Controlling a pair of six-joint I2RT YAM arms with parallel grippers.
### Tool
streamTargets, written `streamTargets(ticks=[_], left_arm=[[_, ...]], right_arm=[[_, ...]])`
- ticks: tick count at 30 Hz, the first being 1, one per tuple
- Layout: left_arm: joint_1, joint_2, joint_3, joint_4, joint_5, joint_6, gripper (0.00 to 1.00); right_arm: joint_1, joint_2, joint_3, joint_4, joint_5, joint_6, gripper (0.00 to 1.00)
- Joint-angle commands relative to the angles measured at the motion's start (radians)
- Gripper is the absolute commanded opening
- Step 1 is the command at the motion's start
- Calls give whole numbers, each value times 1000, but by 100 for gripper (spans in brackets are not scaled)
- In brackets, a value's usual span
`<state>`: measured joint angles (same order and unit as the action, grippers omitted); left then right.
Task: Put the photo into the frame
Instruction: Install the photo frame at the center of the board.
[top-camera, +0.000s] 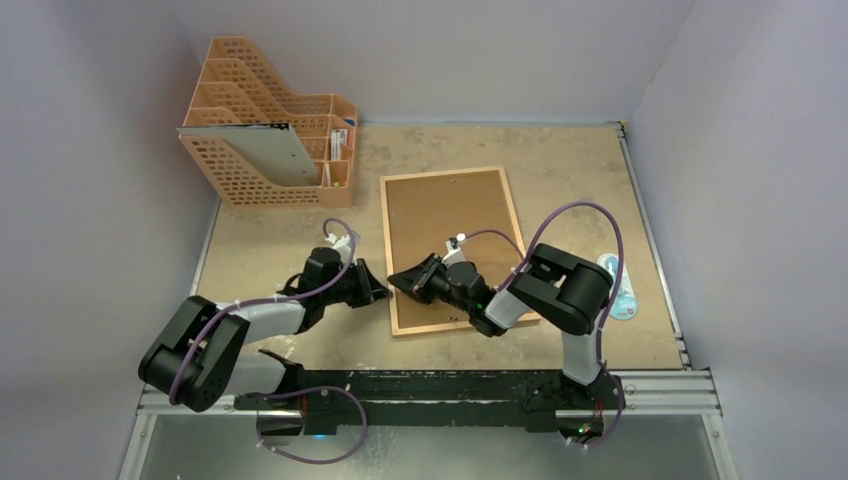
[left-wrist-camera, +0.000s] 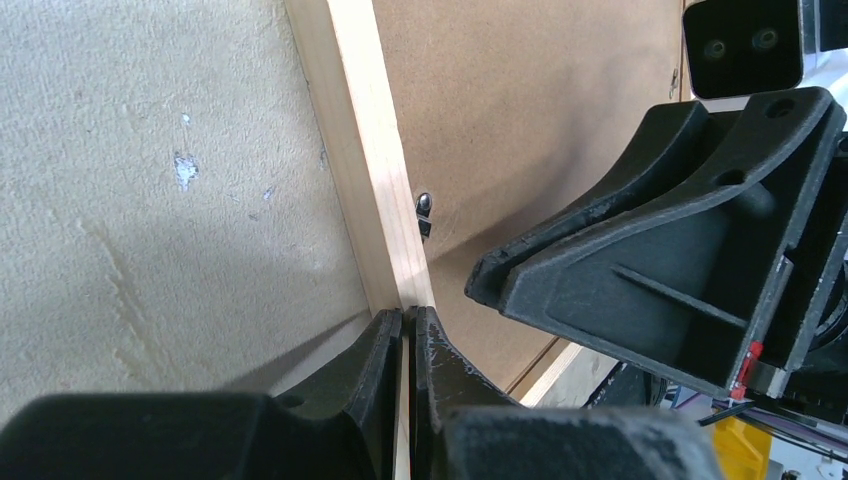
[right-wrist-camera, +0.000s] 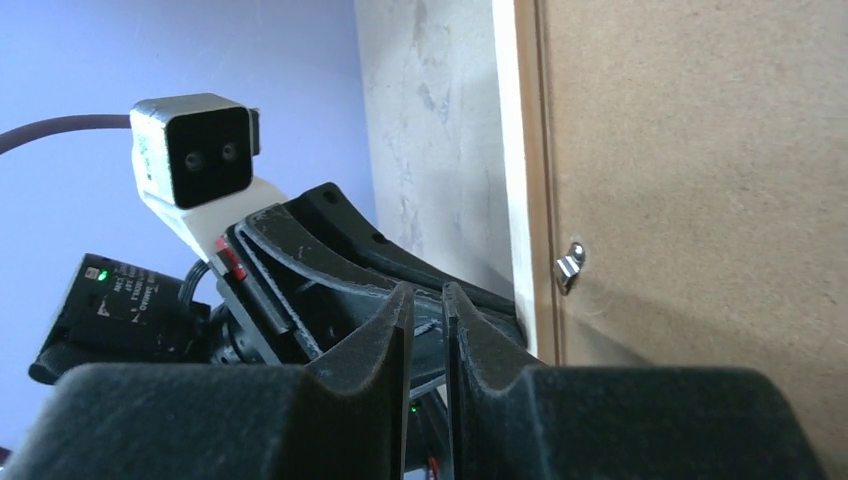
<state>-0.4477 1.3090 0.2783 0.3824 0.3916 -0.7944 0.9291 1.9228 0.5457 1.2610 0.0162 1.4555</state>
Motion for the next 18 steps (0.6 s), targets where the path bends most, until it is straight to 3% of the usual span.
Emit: streamTargets(ticks=[1, 7, 12, 18], left_arm=[[-17, -2, -10, -121, -30, 23, 1], [-16, -65, 56, -198, -97, 40, 18], [-9, -73, 112, -202, -153, 47, 37], [10, -14, 191, -136, -194, 66, 47]], right_arm=[[1, -68, -7, -81, 55, -12, 19], [0, -236, 12, -360, 192, -105, 27], [-28, -268, 151, -599, 238, -274, 38], [-181, -173, 323, -695, 112, -438, 47]])
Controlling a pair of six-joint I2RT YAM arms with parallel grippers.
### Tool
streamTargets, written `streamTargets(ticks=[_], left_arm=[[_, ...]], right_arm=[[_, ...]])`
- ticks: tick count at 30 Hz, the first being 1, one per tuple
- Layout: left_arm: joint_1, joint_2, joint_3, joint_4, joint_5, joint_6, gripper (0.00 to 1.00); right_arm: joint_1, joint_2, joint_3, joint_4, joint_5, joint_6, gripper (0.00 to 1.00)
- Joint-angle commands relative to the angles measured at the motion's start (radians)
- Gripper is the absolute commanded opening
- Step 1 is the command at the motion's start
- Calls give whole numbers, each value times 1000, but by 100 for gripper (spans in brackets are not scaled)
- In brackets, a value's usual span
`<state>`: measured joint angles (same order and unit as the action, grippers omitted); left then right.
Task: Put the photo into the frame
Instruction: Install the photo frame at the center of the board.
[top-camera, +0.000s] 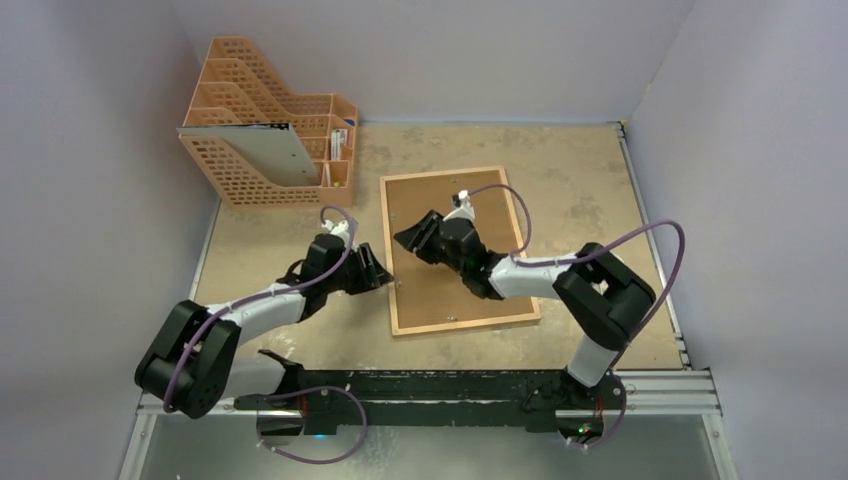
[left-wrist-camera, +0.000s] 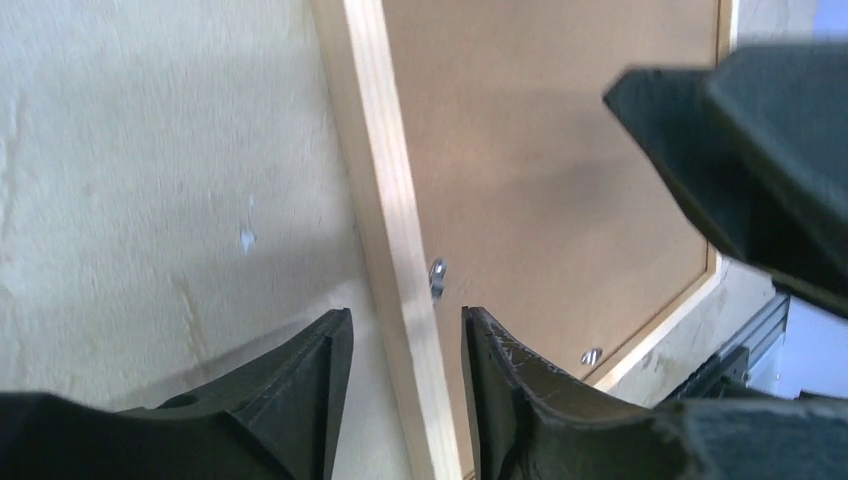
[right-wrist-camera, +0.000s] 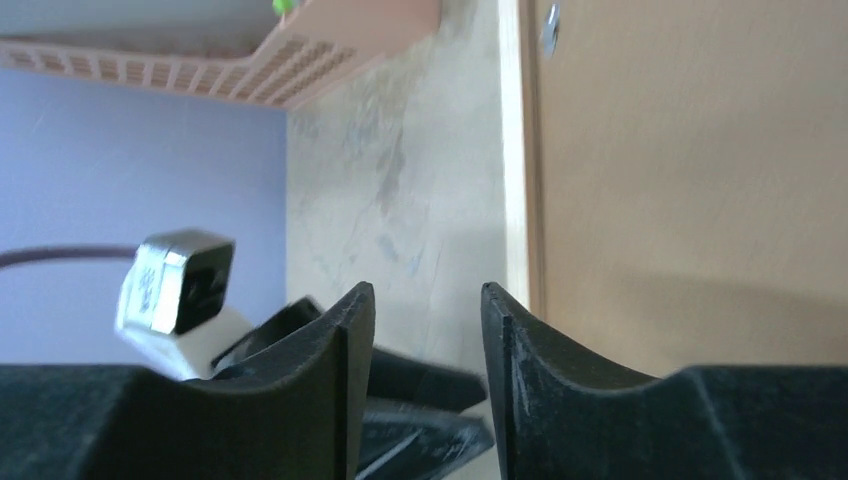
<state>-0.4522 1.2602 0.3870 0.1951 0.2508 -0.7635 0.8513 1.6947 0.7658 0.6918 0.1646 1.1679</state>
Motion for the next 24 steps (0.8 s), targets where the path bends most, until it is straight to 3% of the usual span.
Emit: streamTargets(ticks=[1, 4, 10, 18, 24], left_arm=[[16, 52, 110, 52, -65, 42, 48], [26, 118, 171, 52, -93, 63, 49], [63, 272, 293, 40, -143, 107, 49], [102, 400, 383, 20, -141, 129, 37], [112, 452, 405, 21, -111, 135, 27]], right_arm=[[-125, 72, 123, -123, -57, -178, 52], [-163, 147, 227, -166, -120, -260, 57], [-192, 280, 407, -255, -162, -327, 40], [-196, 395, 557, -337, -162, -344, 40], [-197, 451, 606, -331, -190, -344, 34]])
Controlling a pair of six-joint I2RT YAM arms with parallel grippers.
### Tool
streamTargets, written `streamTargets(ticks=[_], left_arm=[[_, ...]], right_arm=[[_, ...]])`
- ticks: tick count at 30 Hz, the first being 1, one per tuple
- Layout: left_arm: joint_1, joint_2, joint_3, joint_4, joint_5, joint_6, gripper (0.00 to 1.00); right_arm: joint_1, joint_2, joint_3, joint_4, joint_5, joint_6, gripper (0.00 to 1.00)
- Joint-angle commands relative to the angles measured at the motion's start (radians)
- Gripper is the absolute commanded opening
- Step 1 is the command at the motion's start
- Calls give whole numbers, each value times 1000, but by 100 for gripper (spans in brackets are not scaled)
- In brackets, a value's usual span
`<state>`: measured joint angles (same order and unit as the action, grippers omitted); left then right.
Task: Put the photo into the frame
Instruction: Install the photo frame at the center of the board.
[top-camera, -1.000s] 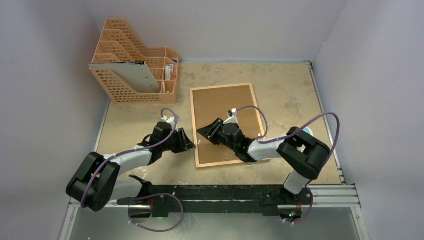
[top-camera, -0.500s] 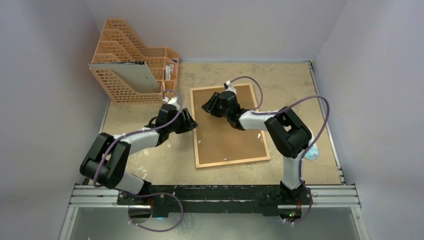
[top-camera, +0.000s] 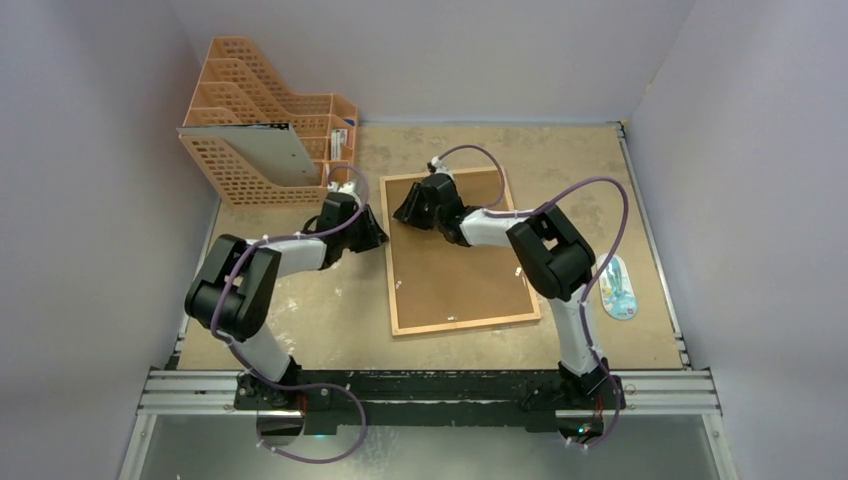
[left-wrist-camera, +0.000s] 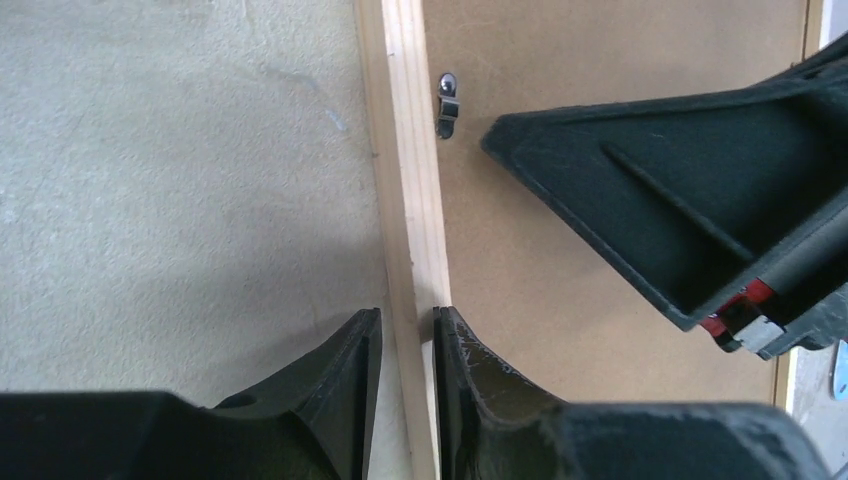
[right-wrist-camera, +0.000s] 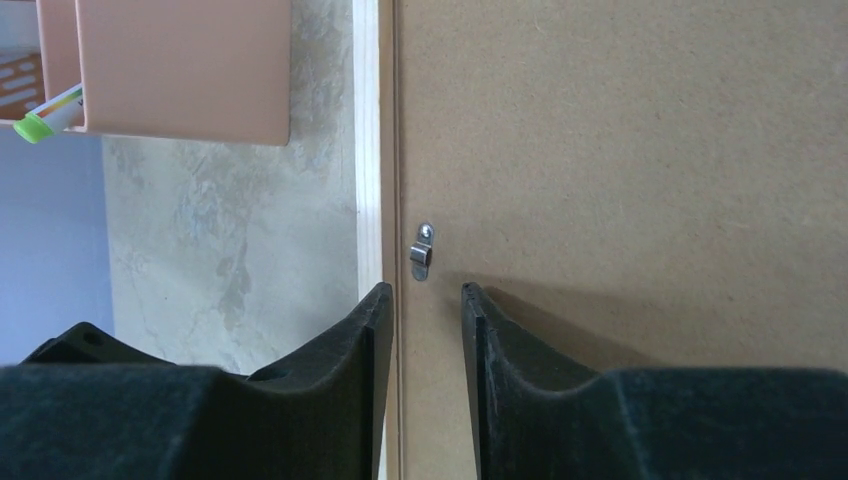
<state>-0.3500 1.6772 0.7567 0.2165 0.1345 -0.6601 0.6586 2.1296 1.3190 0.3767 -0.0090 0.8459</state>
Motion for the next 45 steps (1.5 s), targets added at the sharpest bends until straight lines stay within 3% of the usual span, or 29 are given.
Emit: streamTargets(ticks=[1, 15, 36, 45], left_arm=[[11, 41, 39, -5, 9, 35, 26], [12, 106, 70, -22, 33, 43, 13], [12, 133, 59, 2, 79, 26, 6], [11, 144, 53, 17, 96, 17, 5]], right_arm=[[-5, 26, 63, -17, -19, -22, 33], [-5, 105, 103, 51, -127, 38, 29], [-5, 95, 20, 255, -86, 289, 25], [-2, 118, 13, 274, -96, 374, 33]])
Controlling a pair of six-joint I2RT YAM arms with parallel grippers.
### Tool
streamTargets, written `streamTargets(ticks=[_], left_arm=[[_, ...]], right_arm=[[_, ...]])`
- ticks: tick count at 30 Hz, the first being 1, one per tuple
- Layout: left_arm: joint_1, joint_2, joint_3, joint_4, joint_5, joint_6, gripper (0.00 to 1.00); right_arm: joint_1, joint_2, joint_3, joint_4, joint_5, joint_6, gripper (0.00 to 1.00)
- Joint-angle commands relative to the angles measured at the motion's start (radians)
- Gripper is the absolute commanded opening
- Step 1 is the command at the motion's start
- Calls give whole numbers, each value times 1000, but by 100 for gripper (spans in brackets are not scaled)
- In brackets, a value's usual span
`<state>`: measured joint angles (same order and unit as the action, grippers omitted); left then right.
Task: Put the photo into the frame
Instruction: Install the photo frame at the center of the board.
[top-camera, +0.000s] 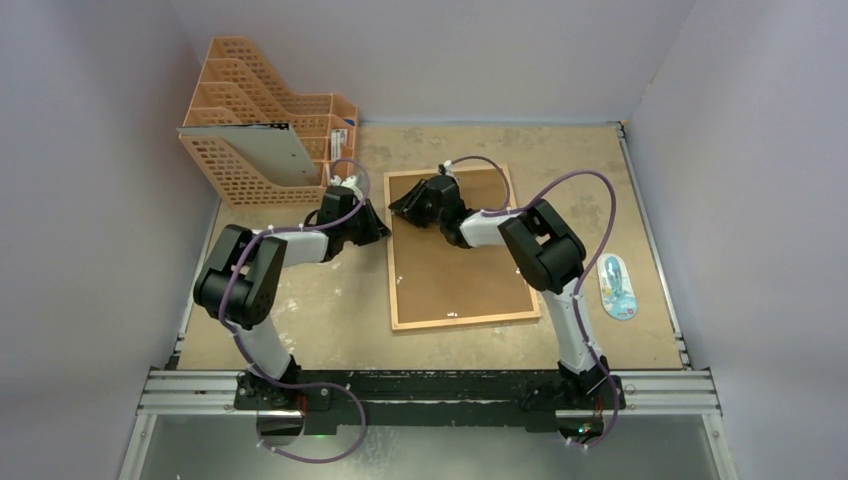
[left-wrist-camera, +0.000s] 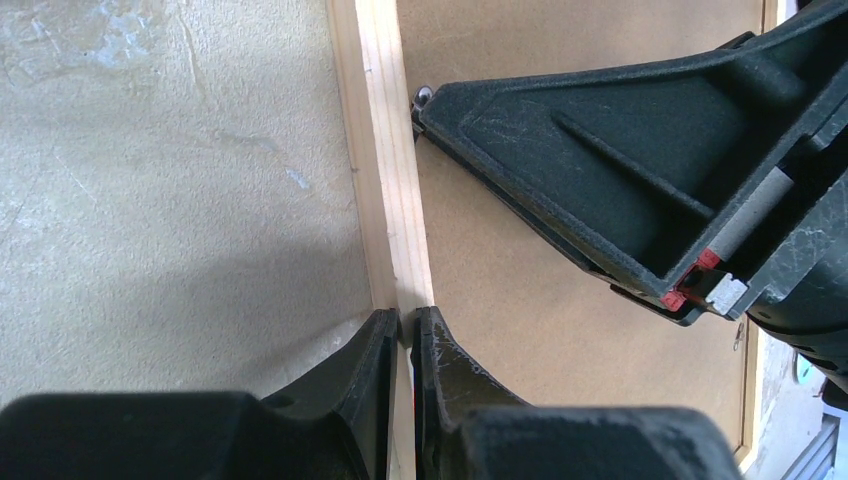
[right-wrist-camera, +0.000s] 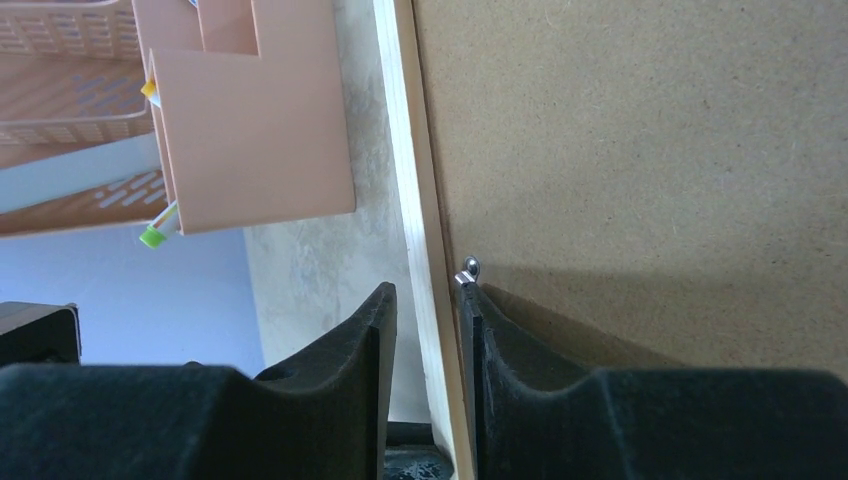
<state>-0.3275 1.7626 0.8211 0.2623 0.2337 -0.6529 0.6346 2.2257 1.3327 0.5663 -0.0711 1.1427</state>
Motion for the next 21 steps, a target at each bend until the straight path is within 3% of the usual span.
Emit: streamTargets(ticks=[1, 15, 21], left_arm=[[-11, 59, -13, -28, -2, 10, 5], [-10, 55, -24, -25, 4, 7, 4], [-10, 36, -27, -31, 1, 4, 8]], right_arm=[[22, 25, -5, 92, -38, 89, 33], [27, 35, 16, 96, 3, 128, 32], [25, -130, -103, 104, 82, 12, 36]])
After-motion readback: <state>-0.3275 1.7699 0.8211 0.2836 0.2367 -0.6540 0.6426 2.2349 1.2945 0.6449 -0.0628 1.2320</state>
